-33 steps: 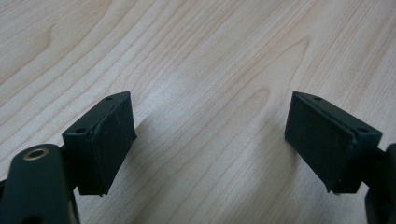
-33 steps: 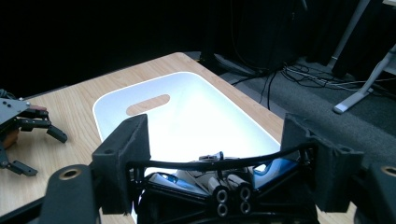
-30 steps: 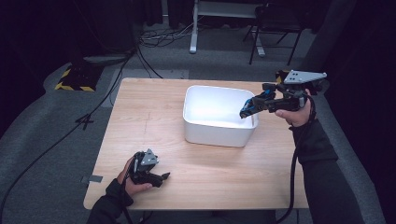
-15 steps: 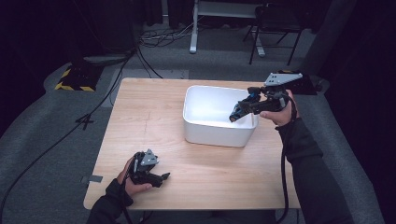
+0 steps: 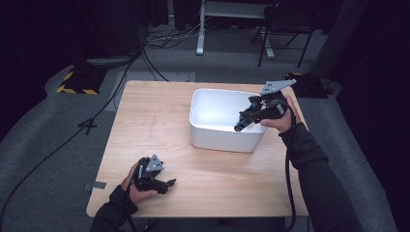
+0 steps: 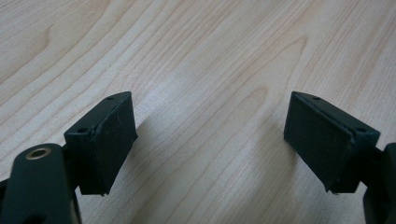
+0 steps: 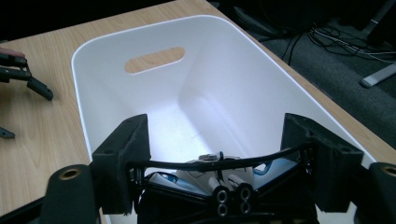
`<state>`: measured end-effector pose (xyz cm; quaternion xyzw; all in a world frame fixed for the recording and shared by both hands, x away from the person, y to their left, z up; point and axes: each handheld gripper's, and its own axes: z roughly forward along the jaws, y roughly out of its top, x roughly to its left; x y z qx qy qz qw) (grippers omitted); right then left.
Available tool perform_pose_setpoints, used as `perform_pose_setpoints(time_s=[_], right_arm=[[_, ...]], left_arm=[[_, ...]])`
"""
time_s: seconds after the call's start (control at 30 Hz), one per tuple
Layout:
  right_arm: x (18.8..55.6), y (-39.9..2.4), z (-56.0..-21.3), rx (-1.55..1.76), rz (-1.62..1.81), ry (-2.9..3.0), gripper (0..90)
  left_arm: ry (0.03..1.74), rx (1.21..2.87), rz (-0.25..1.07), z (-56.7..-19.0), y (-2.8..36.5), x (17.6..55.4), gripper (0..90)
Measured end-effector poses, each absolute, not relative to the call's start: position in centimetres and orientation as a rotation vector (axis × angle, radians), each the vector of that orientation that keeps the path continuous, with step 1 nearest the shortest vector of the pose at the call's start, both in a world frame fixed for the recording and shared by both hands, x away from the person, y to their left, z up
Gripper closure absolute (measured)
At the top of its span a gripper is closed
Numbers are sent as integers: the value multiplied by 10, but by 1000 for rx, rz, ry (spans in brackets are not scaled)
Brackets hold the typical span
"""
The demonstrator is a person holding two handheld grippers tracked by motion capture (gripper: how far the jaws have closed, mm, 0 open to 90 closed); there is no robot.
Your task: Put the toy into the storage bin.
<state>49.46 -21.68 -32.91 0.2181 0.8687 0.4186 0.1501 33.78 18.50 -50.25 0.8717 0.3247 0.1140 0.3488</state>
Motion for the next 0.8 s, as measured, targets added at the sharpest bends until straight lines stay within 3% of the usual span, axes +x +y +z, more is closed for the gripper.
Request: perform_pose_setpoints(time_s=[0.8], right_arm=[[496, -237, -346, 556, 1049, 2612, 249]], left_arm=[[821, 2270, 311, -502, 186, 338, 174]])
